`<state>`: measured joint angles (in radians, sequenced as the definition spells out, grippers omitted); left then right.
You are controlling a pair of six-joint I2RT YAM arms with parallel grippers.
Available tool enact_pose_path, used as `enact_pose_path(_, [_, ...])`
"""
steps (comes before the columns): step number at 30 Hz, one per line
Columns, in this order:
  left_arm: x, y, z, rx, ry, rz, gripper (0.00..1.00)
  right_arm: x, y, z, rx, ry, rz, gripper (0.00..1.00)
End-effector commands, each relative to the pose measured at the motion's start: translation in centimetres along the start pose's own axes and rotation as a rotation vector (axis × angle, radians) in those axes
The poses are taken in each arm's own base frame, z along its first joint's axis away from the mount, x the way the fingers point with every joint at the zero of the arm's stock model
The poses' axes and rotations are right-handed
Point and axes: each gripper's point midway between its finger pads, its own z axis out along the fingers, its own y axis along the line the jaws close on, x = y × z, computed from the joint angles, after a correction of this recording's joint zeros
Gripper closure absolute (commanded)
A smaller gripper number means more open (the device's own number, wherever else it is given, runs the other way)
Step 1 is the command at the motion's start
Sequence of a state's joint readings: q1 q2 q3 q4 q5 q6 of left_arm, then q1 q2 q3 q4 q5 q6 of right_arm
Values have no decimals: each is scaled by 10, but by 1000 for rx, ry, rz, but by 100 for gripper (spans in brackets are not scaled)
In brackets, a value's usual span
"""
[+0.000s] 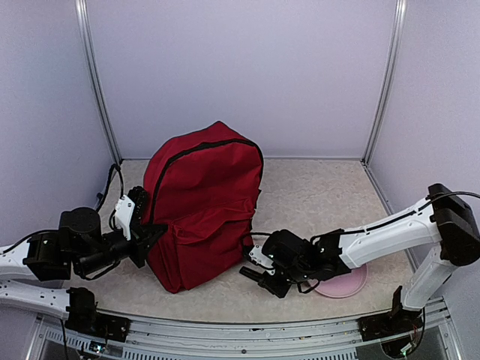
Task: Pack the student bag
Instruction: Pick up the pen from the center of the board, then place the pen in the lower front pocket of the bag.
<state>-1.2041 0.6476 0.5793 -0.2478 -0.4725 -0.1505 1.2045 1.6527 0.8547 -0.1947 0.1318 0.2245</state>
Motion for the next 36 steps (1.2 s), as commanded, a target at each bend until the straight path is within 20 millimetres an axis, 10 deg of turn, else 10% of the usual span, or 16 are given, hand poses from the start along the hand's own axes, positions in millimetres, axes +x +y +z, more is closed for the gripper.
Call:
enact_pose_path(1, [-54, 3, -15, -1, -170, -76, 100, -2, 19, -30, -102, -52, -73, 98])
enact_pose_path(9, [-54, 2, -14, 1, -171, -73, 100, -93, 3, -106, 83, -388, -366, 100])
enact_pose_path(17, [-54, -10, -13, 67, -163, -53, 100, -170, -38, -84, 369, -346, -701, 100])
enact_pose_path(22, [-50, -19, -10, 103, -142, -36, 100, -214, -29, -99, 362, -461, -810, 100])
enact_pose_path(28, [-51, -21, -10, 113, -143, -38, 100, -195, 12, -82, 163, -436, -1170, 100])
enact_pose_path(36, [-57, -4, -19, 49, -174, -67, 100, -178, 10, -69, 114, -290, -1315, 100])
